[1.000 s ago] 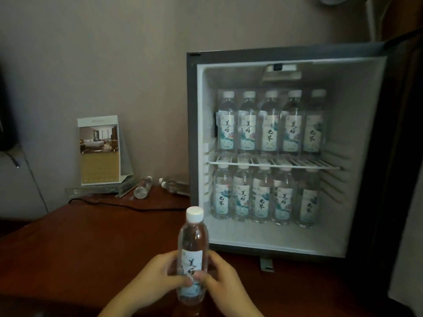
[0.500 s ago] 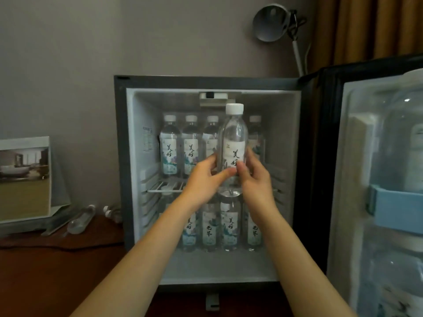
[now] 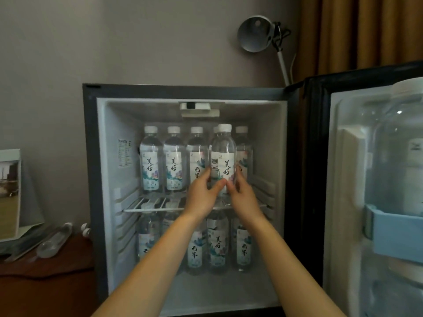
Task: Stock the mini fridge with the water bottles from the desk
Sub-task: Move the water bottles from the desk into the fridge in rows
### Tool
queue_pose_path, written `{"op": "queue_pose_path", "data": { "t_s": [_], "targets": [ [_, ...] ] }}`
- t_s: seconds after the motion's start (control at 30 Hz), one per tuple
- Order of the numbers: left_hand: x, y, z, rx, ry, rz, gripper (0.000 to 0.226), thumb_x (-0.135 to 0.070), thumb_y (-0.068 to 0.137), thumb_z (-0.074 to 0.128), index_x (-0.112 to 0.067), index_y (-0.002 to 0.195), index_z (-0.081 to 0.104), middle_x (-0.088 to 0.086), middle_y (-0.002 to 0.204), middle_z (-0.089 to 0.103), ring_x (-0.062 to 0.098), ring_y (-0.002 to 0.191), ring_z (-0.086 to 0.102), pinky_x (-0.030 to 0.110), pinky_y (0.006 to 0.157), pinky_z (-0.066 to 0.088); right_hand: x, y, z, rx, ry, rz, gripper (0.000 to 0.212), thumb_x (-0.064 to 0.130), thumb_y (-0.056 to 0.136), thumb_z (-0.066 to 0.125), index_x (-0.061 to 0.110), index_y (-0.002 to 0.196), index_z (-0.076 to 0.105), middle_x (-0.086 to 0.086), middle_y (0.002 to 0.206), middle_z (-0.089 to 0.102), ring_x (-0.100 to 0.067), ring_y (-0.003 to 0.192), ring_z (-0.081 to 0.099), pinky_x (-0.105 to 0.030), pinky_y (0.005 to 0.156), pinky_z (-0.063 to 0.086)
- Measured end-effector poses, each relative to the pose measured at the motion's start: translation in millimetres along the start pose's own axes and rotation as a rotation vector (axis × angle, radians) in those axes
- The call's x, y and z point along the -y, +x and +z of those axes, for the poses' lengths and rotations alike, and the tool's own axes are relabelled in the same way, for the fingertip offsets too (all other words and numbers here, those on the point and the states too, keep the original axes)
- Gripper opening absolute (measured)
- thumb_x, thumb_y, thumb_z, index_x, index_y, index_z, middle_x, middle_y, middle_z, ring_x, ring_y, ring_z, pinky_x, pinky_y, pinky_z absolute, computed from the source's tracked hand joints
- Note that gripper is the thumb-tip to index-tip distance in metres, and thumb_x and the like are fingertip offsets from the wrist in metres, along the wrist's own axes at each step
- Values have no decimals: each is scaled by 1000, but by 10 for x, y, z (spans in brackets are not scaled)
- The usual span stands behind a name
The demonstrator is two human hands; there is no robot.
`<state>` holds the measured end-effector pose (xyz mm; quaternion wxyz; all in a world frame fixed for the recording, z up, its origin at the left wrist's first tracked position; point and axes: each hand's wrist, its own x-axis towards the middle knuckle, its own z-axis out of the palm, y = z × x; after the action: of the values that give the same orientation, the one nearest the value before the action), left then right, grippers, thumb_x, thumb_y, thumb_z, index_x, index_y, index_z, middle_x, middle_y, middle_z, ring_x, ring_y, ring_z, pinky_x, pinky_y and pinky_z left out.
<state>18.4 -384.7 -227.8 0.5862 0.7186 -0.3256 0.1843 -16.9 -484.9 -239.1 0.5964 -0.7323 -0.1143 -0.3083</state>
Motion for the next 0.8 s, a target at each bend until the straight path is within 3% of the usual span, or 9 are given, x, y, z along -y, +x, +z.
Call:
{"op": "queue_pose_path", "data": {
  "t_s": [0.13, 0.2, 0.27, 0.37, 0.47, 0.6, 0.73, 0.8],
  "targets": [
    [59, -18, -5, 30, 21, 17, 39, -22, 93, 53, -19, 131, 48, -11, 123, 55, 6, 115, 50, 25, 99, 39, -56, -5, 38, 39, -154, -1, 77, 0, 88, 52, 31, 148, 15, 11, 148, 31, -6, 135, 30, -34, 112, 28],
    [71, -15, 4, 31, 52, 29, 34, -22, 94, 51, -18, 128, 51, -8, 121, 59, 8, 112, 54, 27, 98, 42, -62, 12, 65, 15, -224, 2, 81, -1, 85, 55, 28, 148, 14, 6, 146, 37, -9, 132, 36, -30, 107, 34],
    [86, 6, 26, 33, 120, 22, 27, -24, 96, 47, -15, 120, 56, 0, 114, 64, 12, 105, 59, 28, 92, 46, -83, 39, 102, -35, -296, 16, 80, 5, 85, 56, 25, 148, 11, 1, 141, 44, -14, 126, 46, -30, 101, 41],
    [103, 13, 107, 59, 374, 43, 26, -26, 98, 42, -9, 104, 61, 7, 98, 67, 18, 90, 62, 27, 76, 45, -102, 60, 71, -129, -457, 65, 84, 19, 84, 54, 22, 149, 1, -4, 135, 51, -26, 114, 56, -42, 93, 49],
    [118, -9, 178, 54, 527, 84, 29, -28, 99, 40, -7, 100, 59, 7, 94, 66, 20, 87, 63, 29, 74, 47, -91, 41, -6, -116, -433, 108, 81, 16, 82, 53, 21, 148, 7, 6, 128, 50, -22, 109, 58, -36, 90, 50],
    [134, -14, 194, 34, 523, 101, 30, -30, 98, 42, -7, 104, 60, 8, 92, 67, 21, 85, 64, 31, 75, 49, -189, 90, -82, -106, -395, 129, 84, 35, 65, 46, 29, 144, 18, -7, 131, 51, -23, 109, 58, -45, 92, 51],
    [129, -28, 176, 58, 509, 94, 30, -30, 98, 43, -7, 106, 60, 5, 82, 62, 19, 79, 61, 25, 68, 43, -250, 89, -125, -43, -372, 147, 80, 29, 75, 50, 43, 143, 11, -5, 138, 44, -22, 117, 53, -46, 97, 47],
    [133, -32, 163, 78, 521, 85, 30, -28, 98, 43, -6, 109, 59, 6, 86, 64, 20, 81, 61, 26, 70, 45, -194, 33, -102, -45, -438, 160, 80, 26, 82, 51, 38, 146, 5, -10, 143, 37, -27, 121, 49, -47, 100, 44]
  ]
}}
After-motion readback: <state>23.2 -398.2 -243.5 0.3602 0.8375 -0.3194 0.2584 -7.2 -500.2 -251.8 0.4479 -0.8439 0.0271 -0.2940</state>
